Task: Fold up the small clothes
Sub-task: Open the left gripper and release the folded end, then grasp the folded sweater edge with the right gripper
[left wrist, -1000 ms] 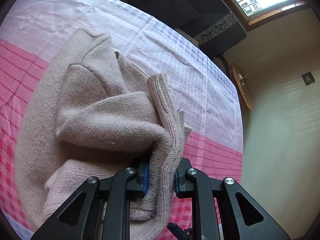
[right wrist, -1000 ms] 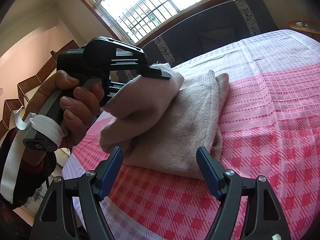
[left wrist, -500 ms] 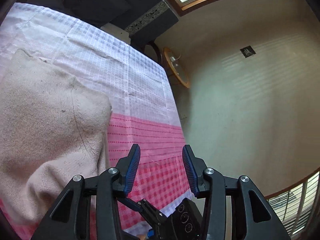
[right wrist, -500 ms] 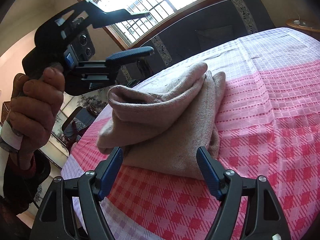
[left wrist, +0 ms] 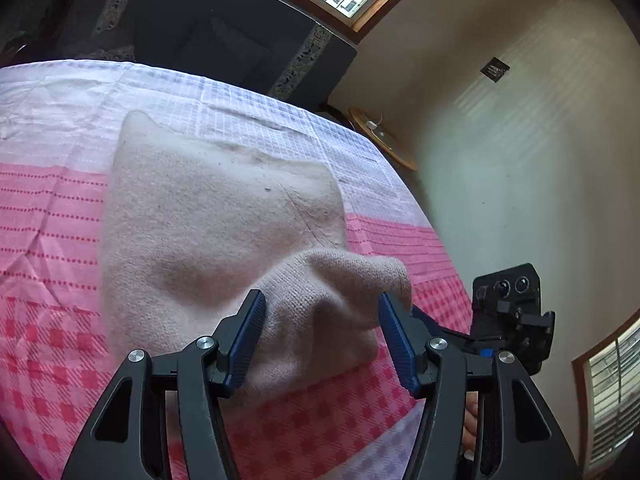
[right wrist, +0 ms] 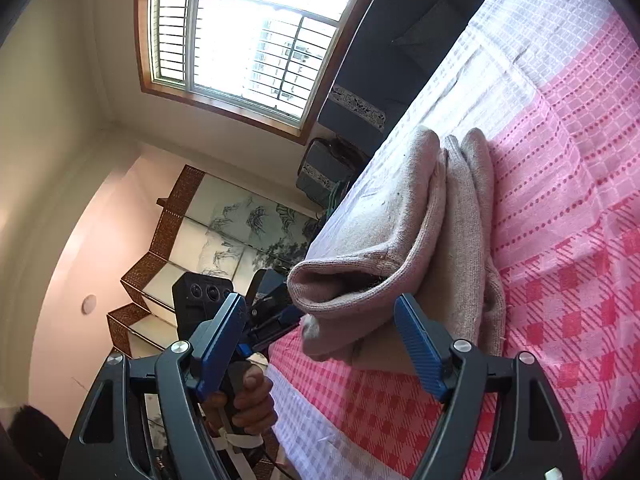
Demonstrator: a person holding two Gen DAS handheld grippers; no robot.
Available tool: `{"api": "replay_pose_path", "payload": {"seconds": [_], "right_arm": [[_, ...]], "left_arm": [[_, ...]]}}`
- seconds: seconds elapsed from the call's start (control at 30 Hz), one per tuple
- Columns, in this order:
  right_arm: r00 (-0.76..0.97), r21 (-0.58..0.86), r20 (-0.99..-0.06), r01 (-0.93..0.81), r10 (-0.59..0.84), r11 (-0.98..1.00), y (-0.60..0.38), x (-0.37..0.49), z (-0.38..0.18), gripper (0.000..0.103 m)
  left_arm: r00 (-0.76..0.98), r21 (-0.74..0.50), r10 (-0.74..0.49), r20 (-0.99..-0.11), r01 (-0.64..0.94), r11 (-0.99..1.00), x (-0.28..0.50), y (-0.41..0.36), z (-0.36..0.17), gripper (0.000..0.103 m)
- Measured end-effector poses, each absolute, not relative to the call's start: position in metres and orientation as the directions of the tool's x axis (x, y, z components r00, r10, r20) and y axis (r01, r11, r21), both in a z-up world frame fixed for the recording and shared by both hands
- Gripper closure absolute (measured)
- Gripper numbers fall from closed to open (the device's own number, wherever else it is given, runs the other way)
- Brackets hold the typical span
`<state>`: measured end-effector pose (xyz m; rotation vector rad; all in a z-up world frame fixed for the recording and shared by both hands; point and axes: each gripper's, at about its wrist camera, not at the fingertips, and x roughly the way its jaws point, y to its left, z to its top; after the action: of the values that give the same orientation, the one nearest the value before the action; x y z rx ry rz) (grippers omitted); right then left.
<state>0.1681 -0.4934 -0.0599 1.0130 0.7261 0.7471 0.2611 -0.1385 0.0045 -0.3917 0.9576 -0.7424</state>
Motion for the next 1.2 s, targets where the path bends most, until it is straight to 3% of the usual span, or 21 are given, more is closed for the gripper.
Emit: {"api": "replay_pose_path", "payload": {"seconds": [0.07, 0.23, 0.33, 0.53, 0.7, 0.77, 0.8, 0.83, 0.93, 1.1, 1.2], "right_arm": [[0.537, 0.927, -0.181, -0.187, 0.824, 0.325, -0.492, 0.177, -0.06, 0.028], [0.531, 0.922, -0.244, -0.134, 0.811, 0.364, -0.484, 0.197, -0.059, 0.024], [0.524, 0.905, -0.291, -0.121, 0.8, 0.408, -0.477, 0.204, -0.055, 0.024], [0.458, 0.883, -0.353, -0.125, 0.816, 0.452, -0.459, 0.211, -0.052, 0.024], [0.41, 0.888, -0.41, -0.027, 0.815, 0.46, -0.446, 0.235, -0.07, 0.024], [0.429, 0.887, -0.414, -0.007, 0.803, 0.461, -0.446, 0.243, -0.074, 0.04], [0.442, 0.88, -0.423, -0.007, 0.791, 0.475, -0.447, 0.245, -0.075, 0.076], [0.449, 0.868, -0.443, -0.002, 0.776, 0.496, -0.449, 0.247, -0.075, 0.085], [0.503, 0.822, -0.481, -0.028, 0.718, 0.569, -0.454, 0.238, -0.069, 0.087], [0.541, 0.631, -0.629, -0.065, 0.558, 0.773, -0.459, 0.227, -0.062, 0.089], [0.515, 0.711, -0.571, -0.08, 0.64, 0.699, -0.467, 0.23, -0.073, 0.089]], "left_arm": [[0.317, -0.61, -0.756, -0.573, 0.45, 0.652, 0.247, -0.155, -0.004, 0.044], [0.165, -0.592, -0.758, -0.631, 0.53, 0.607, 0.222, -0.198, -0.035, 0.044], [0.16, -0.609, -0.792, -0.59, 0.556, 0.566, 0.208, -0.191, -0.03, 0.044], [0.448, -0.49, -0.76, -0.471, 0.583, 0.648, 0.194, -0.125, 0.013, 0.044], [0.502, -0.537, -0.7, -0.508, 0.452, 0.713, 0.232, -0.078, -0.011, 0.044], [0.486, -0.573, -0.713, -0.505, 0.428, 0.698, 0.234, -0.07, -0.024, 0.044], [0.489, -0.571, -0.708, -0.509, 0.424, 0.703, 0.233, -0.068, -0.027, 0.044], [0.49, -0.568, -0.707, -0.511, 0.425, 0.705, 0.231, -0.067, -0.03, 0.044], [0.48, -0.559, -0.717, -0.505, 0.451, 0.696, 0.227, -0.069, -0.032, 0.044], [0.448, -0.574, -0.75, -0.487, 0.483, 0.661, 0.225, -0.075, -0.034, 0.044], [0.466, -0.572, -0.744, -0.48, 0.477, 0.668, 0.222, -0.073, -0.033, 0.043]]}}
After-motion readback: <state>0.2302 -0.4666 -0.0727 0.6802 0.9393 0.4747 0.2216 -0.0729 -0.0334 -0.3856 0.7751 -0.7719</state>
